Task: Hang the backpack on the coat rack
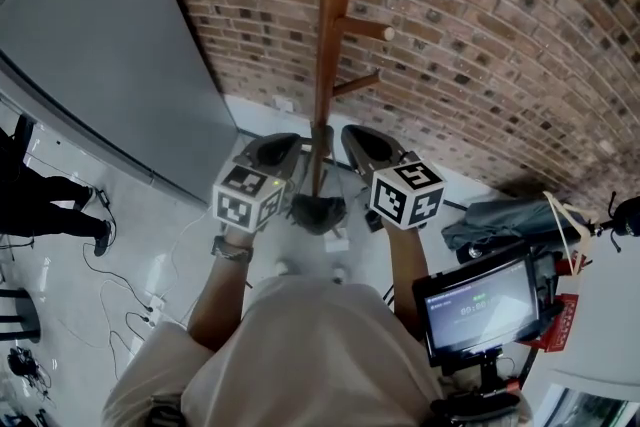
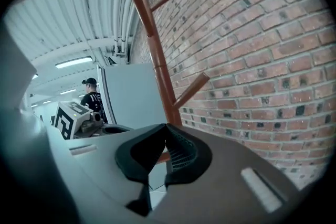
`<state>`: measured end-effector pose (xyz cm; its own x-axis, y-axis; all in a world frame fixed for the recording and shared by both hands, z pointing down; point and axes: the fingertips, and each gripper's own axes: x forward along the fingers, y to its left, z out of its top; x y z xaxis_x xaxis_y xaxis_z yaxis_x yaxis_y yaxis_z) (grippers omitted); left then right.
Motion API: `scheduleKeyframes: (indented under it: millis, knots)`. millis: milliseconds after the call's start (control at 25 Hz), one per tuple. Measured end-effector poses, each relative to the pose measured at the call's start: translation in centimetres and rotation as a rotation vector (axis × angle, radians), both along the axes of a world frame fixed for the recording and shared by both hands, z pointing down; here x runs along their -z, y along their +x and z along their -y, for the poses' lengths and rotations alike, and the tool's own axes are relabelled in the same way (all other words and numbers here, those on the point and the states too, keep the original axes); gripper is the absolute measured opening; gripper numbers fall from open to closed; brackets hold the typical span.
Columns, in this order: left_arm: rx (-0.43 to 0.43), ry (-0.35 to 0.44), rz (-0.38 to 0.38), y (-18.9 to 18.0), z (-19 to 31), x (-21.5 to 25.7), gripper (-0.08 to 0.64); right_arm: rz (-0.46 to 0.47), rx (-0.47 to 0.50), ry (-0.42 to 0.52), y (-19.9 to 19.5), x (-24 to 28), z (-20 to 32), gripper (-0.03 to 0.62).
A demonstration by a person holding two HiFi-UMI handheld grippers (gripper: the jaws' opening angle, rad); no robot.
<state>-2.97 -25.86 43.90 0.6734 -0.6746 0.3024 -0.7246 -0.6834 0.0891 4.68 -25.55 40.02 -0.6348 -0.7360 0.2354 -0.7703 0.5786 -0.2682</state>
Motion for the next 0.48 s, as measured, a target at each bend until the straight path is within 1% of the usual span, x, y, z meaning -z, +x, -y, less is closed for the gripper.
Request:
scheduleKeyframes:
  millis: [120,320,480]
  knots:
    - [0.007,0.082,0.004,-0.2,-0.2,3.1,0.0,-0.003,0.01,0.067,-0.2,2.7,-0.5,0.003]
    - [0.015,0.215,0.011,-0.4,-0.9,8.0,0.0,0.032,0.04,0.155,-0.5,7.1,-1.5,0.002]
    - [0.031,0.314,0.033,-0.7,-1.7,11.0,0.0,0.015,0.057,0.205,-0.5,9.5,-2.2,0.002]
